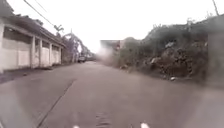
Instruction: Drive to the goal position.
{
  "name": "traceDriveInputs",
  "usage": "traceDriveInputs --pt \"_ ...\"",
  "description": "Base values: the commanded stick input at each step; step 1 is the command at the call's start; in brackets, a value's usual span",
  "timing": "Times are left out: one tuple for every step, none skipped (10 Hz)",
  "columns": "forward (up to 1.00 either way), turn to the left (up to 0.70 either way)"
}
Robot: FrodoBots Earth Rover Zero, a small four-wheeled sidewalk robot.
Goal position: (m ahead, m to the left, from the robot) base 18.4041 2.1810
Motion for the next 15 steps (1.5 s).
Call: traceDriveInputs --pt "1.00 0.01" --pt "1.00 0.01" --pt "1.00 0.01" --pt "1.00 0.01" --pt "1.00 0.01" --pt "1.00 0.01" --pt "1.00 0.01" --pt "1.00 0.01" --pt "1.00 0.01" --pt "1.00 0.01" --pt "1.00 0.01" --pt "1.00 0.01" --pt "1.00 0.01" --pt "1.00 0.01" --pt "1.00 0.01"
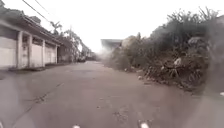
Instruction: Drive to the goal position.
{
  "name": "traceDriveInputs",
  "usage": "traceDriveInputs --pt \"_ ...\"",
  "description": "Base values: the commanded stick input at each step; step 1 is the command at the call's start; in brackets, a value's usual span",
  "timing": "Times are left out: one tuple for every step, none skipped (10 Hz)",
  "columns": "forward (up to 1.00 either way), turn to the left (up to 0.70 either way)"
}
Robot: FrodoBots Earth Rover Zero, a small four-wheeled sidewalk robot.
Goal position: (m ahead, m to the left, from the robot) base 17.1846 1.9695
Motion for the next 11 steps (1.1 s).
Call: traceDriveInputs --pt "1.00 0.01" --pt "1.00 0.01" --pt "1.00 0.01" --pt "1.00 0.01" --pt "1.00 0.22" --pt "1.00 0.41" --pt "1.00 0.38" --pt "1.00 0.04" --pt "1.00 0.01" --pt "1.00 0.01" --pt "1.00 0.01"
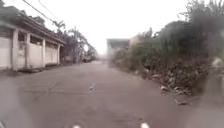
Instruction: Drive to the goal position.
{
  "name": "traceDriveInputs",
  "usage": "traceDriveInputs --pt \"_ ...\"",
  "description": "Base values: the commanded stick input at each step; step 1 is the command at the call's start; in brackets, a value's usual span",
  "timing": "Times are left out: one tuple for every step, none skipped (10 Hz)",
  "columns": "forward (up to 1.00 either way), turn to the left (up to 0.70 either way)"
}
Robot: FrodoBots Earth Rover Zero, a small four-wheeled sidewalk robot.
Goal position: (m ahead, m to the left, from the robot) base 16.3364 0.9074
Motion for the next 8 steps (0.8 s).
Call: traceDriveInputs --pt "1.00 0.01" --pt "1.00 0.01" --pt "1.00 0.01" --pt "1.00 0.01" --pt "1.00 0.01" --pt "1.00 0.01" --pt "1.00 0.01" --pt "1.00 0.01"
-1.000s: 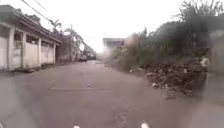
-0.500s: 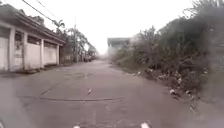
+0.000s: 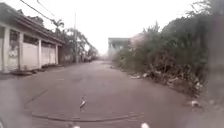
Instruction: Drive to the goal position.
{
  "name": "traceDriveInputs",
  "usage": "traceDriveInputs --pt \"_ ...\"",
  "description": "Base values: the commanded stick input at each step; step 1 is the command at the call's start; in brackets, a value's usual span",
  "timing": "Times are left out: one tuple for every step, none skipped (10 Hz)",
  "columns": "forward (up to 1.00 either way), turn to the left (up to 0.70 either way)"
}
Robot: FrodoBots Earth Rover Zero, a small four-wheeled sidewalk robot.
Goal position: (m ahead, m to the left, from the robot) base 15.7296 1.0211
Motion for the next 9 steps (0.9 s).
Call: traceDriveInputs --pt "1.00 0.01" --pt "1.00 0.01" --pt "1.00 0.01" --pt "1.00 0.01" --pt "1.00 0.01" --pt "1.00 0.01" --pt "1.00 0.01" --pt "1.00 0.01" --pt "1.00 0.01"
